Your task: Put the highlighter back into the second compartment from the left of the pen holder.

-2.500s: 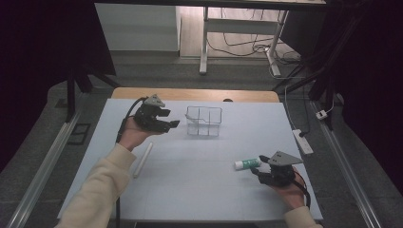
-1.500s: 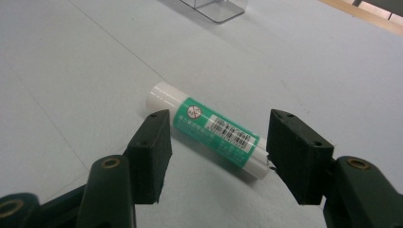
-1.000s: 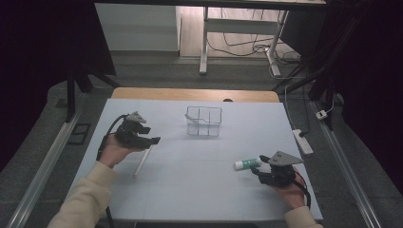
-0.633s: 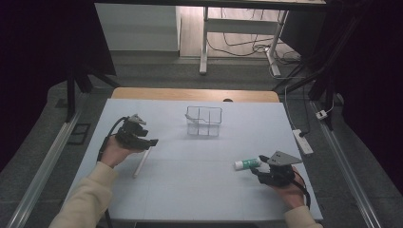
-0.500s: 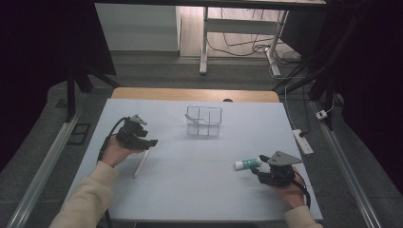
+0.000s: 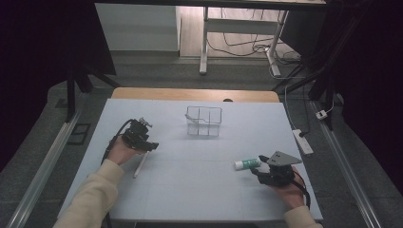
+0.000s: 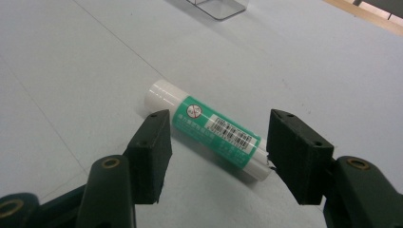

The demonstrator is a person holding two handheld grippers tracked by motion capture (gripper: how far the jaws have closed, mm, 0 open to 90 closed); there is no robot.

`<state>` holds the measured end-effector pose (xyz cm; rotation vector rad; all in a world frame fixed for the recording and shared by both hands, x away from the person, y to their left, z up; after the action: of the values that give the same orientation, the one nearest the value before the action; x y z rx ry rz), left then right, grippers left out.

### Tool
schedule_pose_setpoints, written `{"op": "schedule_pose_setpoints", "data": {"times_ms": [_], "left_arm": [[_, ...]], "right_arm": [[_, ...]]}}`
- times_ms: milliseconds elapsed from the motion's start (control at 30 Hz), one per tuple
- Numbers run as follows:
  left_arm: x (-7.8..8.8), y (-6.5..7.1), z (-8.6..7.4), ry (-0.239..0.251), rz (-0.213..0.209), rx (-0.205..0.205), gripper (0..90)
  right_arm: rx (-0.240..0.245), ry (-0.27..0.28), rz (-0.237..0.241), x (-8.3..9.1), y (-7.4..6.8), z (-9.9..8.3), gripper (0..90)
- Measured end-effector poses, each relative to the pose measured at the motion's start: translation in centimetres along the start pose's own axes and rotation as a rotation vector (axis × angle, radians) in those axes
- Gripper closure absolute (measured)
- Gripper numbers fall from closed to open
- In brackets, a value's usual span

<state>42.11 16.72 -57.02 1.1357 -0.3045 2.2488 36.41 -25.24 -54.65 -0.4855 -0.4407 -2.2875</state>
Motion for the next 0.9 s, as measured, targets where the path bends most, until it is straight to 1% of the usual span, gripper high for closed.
{"op": "schedule_pose_setpoints", "data": {"times_ms": [100, 267, 500, 567, 667, 733, 767, 833, 900], "left_arm": [[-0.3, -0.1, -0.2, -0.012, 0.002, 0.001, 40.2], [-0.8, -0.1, -0.5, -0.033, 0.009, 0.004, 41.7], [-1.1, -0.4, -0.8, -0.057, 0.017, 0.016, 46.7], [-1.3, -0.5, -1.0, -0.071, 0.016, 0.017, 48.3], [-1.5, -0.5, -1.2, -0.092, 0.020, 0.015, 52.4], [-1.6, -0.5, -1.2, -0.093, 0.024, 0.018, 54.5], [-1.6, -0.5, -1.1, -0.094, 0.024, 0.018, 57.1], [-1.7, -0.3, -1.1, -0.095, 0.037, 0.019, 62.4], [-1.7, 0.1, -1.0, -0.101, 0.043, 0.010, 69.3]], "right_arm": [[-0.002, 0.004, -0.001, 0.0, 0.0, 0.0, 40.3], [0.008, 0.014, -0.002, 0.0, 0.0, 0.1, 40.6], [0.010, 0.011, -0.003, 0.0, 0.0, 0.1, 40.6], [0.010, 0.010, -0.004, 0.0, 0.0, 0.1, 40.7], [0.010, 0.010, -0.004, 0.0, 0.0, 0.1, 40.6], [0.011, 0.010, -0.003, 0.0, 0.0, 0.1, 40.6], [0.010, 0.010, -0.004, 0.0, 0.0, 0.1, 40.6], [0.003, 0.008, -0.003, 0.0, 0.0, 0.0, 40.6], [0.006, 0.007, -0.004, -0.1, 0.0, 0.0, 40.6]]}}
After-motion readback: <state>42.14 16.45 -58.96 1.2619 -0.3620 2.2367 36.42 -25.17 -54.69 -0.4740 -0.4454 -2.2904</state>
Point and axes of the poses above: each handheld gripper's, and its own axes: x roughly backward along the jaws, z roughly out of its top, y roughly to its right, the point moved 8 cm from there along -x, roughly forward along the jaws, and after that the axes turned 9 degrees about y, right-handed, at the moved point
